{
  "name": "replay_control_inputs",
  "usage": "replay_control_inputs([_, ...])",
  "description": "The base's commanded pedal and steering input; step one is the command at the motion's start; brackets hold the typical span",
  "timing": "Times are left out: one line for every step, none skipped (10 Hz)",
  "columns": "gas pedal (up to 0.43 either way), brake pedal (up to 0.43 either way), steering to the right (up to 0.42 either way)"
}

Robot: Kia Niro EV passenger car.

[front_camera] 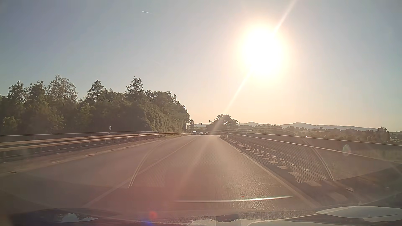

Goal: Follow the waypoints while adhering to traffic rules and regulations

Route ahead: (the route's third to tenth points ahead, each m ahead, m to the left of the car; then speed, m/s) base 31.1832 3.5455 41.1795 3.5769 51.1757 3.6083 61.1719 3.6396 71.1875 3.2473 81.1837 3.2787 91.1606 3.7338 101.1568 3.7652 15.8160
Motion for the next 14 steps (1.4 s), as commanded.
replay_control_inputs([0.118, 0.000, 0.001])
replay_control_inputs([0.118, 0.000, 0.001])
replay_control_inputs([0.118, 0.000, 0.001])
replay_control_inputs([0.118, 0.000, 0.001])
replay_control_inputs([0.118, 0.000, 0.001])
replay_control_inputs([0.118, 0.000, 0.001])
replay_control_inputs([0.118, 0.000, 0.001])
replay_control_inputs([0.118, 0.000, 0.001])
replay_control_inputs([0.118, 0.000, 0.001])
replay_control_inputs([0.118, 0.000, 0.001])
replay_control_inputs([0.118, 0.000, 0.001])
replay_control_inputs([0.118, 0.000, 0.001])
replay_control_inputs([0.118, 0.000, 0.001])
replay_control_inputs([0.118, 0.000, 0.002])
